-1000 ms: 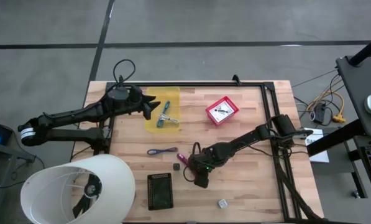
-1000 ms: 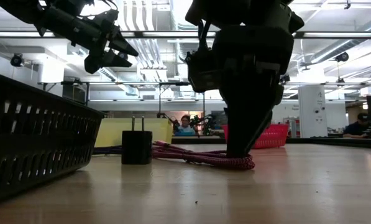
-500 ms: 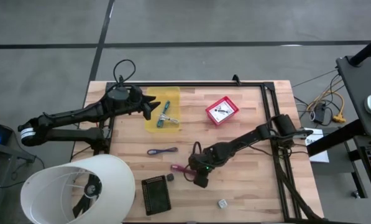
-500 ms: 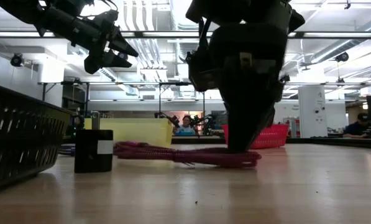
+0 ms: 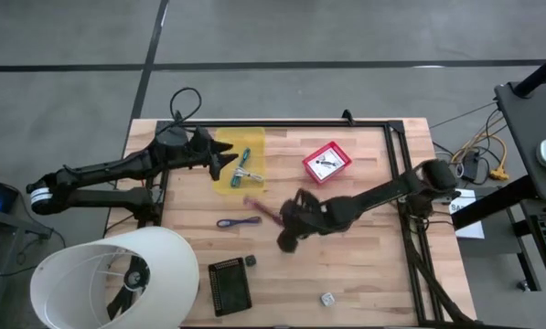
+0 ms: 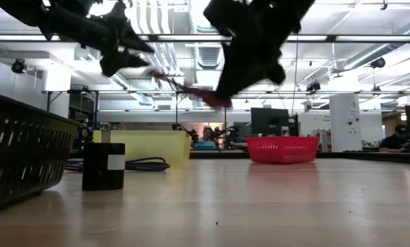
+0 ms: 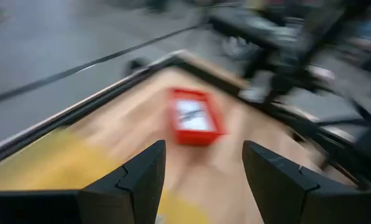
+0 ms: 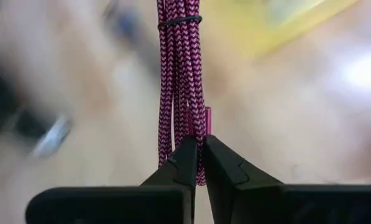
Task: Pick and place items into bin
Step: Put the pink charger cable into the yellow bin, then put the dark blue charger cable into the yellow bin
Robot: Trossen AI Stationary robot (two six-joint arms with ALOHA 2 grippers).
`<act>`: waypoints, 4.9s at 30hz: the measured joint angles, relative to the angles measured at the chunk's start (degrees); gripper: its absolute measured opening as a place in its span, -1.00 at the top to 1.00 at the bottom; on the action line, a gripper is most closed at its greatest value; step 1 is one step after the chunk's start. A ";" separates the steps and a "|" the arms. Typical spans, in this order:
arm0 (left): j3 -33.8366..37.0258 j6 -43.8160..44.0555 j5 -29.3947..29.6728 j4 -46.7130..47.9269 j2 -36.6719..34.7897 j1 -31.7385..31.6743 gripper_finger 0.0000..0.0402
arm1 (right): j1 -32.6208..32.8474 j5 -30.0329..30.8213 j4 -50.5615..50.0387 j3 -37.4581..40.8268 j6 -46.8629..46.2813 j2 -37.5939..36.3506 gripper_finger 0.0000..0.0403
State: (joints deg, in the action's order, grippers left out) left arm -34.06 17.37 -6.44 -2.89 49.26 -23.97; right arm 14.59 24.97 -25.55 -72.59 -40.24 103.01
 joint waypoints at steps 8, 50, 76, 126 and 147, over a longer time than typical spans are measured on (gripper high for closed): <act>0.45 -4.28 -8.97 -11.42 -0.62 0.05 0.02 | -4.98 13.70 12.83 4.13 8.98 -10.53 0.96; -1.22 12.30 -13.02 -56.68 24.23 0.02 0.63 | -19.43 -12.06 42.02 12.38 24.41 -13.32 0.96; -1.47 12.23 -4.68 -25.03 24.01 -10.33 0.95 | -19.33 -22.23 17.56 12.38 13.34 -13.41 0.73; -4.90 8.82 -14.60 -2.72 10.90 -12.78 0.16 | -17.32 -28.63 25.15 12.38 23.19 -9.66 0.68; -3.19 -10.74 -27.44 -1.19 9.22 0.19 0.16 | -17.23 -28.46 21.83 12.27 17.80 -9.37 0.48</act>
State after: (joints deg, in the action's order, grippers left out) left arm -37.25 6.63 -33.87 -4.07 58.48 -23.78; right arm -2.63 -3.49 -3.72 -60.31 -22.44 93.64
